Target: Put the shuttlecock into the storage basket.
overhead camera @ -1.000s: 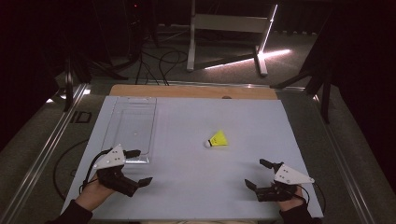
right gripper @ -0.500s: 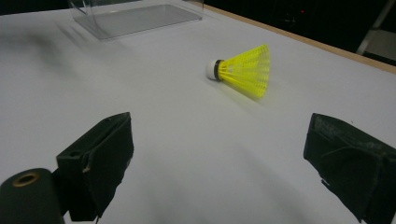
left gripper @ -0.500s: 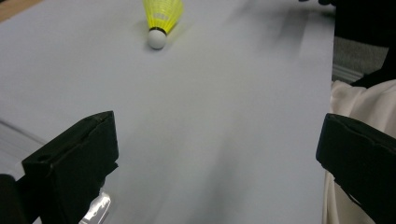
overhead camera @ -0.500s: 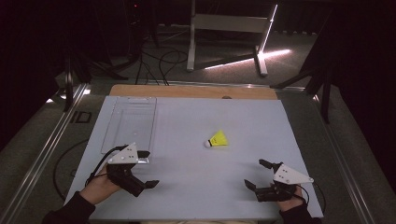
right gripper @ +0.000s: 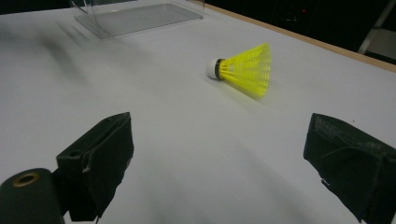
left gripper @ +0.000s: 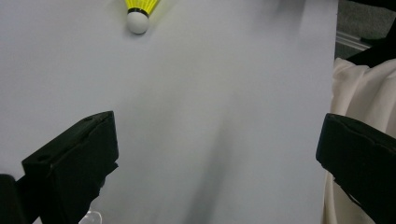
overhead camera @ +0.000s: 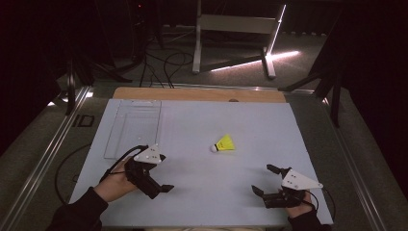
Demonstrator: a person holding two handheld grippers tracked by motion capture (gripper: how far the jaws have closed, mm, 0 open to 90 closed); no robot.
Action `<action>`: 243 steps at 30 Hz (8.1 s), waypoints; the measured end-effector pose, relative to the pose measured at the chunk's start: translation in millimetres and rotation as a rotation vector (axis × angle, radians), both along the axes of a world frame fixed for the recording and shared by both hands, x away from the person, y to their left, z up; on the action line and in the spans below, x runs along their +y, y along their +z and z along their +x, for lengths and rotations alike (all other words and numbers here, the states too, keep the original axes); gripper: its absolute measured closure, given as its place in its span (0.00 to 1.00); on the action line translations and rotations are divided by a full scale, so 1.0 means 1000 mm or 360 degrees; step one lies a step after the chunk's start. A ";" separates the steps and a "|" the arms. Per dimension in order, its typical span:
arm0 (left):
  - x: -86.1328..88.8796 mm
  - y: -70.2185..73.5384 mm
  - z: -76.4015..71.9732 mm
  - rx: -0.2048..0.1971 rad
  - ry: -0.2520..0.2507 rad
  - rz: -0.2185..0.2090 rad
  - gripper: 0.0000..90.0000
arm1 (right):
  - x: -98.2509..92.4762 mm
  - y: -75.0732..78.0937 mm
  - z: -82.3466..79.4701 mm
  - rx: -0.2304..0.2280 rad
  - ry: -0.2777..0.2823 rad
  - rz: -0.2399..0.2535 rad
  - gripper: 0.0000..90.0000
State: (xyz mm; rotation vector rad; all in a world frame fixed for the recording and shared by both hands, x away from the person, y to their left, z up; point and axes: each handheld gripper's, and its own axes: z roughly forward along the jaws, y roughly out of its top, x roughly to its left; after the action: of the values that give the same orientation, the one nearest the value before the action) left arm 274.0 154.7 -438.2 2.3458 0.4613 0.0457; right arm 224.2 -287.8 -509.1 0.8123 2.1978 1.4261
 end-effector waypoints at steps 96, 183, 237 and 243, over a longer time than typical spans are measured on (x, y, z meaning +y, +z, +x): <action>-0.152 -0.028 0.118 0.0064 -0.0085 0.0139 0.00 | -0.002 -0.001 0.000 0.0010 0.0008 0.0006 0.09; -0.155 -0.033 0.130 0.0241 -0.0179 0.0411 0.73 | -0.001 -0.002 0.001 0.0037 0.0011 -0.0004 0.09; -0.106 0.055 0.103 0.0183 -0.0124 0.0338 0.73 | -0.001 -0.003 0.002 0.0030 0.0013 -0.0013 0.09; -0.094 0.065 0.104 0.0172 -0.0065 0.0328 0.73 | -0.001 -0.003 0.002 0.0027 0.0012 -0.0013 0.09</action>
State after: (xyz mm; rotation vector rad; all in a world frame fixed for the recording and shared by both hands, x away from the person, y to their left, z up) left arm 377.8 61.2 -372.7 2.5684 0.4810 -0.0558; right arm 226.7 -288.8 -511.9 0.8169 2.2202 1.4180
